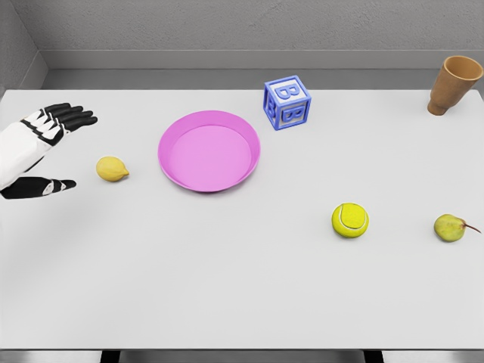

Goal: Put the lemon on the plate with left arm

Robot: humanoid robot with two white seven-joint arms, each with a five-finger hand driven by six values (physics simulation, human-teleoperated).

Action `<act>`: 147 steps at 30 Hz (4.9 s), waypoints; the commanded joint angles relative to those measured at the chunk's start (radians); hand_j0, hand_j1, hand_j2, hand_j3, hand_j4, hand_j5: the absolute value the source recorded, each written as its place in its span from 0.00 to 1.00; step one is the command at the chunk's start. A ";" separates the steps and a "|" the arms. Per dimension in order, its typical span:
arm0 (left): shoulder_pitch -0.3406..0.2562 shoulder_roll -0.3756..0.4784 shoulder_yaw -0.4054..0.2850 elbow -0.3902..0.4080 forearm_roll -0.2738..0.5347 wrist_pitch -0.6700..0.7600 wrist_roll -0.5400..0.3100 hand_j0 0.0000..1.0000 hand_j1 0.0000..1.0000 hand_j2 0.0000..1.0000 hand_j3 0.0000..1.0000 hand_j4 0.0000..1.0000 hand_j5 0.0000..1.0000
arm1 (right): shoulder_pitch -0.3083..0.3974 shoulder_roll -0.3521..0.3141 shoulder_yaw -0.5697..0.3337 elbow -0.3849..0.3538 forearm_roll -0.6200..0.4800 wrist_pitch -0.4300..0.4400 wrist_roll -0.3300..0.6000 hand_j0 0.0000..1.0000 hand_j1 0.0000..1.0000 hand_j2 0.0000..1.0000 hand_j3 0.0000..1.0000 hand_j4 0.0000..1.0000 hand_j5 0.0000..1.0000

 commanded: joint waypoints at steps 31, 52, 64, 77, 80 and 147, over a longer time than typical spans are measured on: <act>-0.353 0.045 -0.439 0.318 -0.084 0.001 -0.141 1.00 1.00 1.00 1.00 1.00 1.00 | 0.005 0.000 0.001 0.000 0.000 0.001 0.001 1.00 1.00 1.00 1.00 1.00 1.00; -0.485 -0.071 -0.515 0.577 -0.091 0.001 -0.141 1.00 1.00 1.00 1.00 1.00 1.00 | 0.005 0.000 0.001 0.000 0.000 0.001 0.001 1.00 1.00 1.00 1.00 1.00 1.00; -0.502 -0.070 -0.543 0.577 -0.122 0.001 -0.142 0.89 0.89 0.89 0.89 0.89 0.89 | 0.005 0.000 0.001 0.000 0.000 0.001 0.001 1.00 1.00 1.00 1.00 1.00 1.00; -0.520 -0.061 -0.542 0.611 -0.131 0.001 -0.182 0.77 0.77 0.77 0.77 0.77 0.77 | 0.005 0.000 0.001 0.000 0.000 0.001 0.001 1.00 1.00 1.00 1.00 1.00 1.00; -0.526 -0.064 -0.542 0.611 -0.130 0.001 -0.187 0.76 0.76 0.76 0.76 0.76 0.76 | 0.005 0.000 0.001 0.000 0.000 0.001 0.001 1.00 1.00 1.00 1.00 1.00 1.00; -0.634 -0.216 -0.540 0.393 -0.024 0.001 -0.185 1.00 1.00 1.00 1.00 1.00 1.00 | 0.005 0.000 0.001 0.000 0.000 0.001 0.001 1.00 1.00 1.00 1.00 1.00 1.00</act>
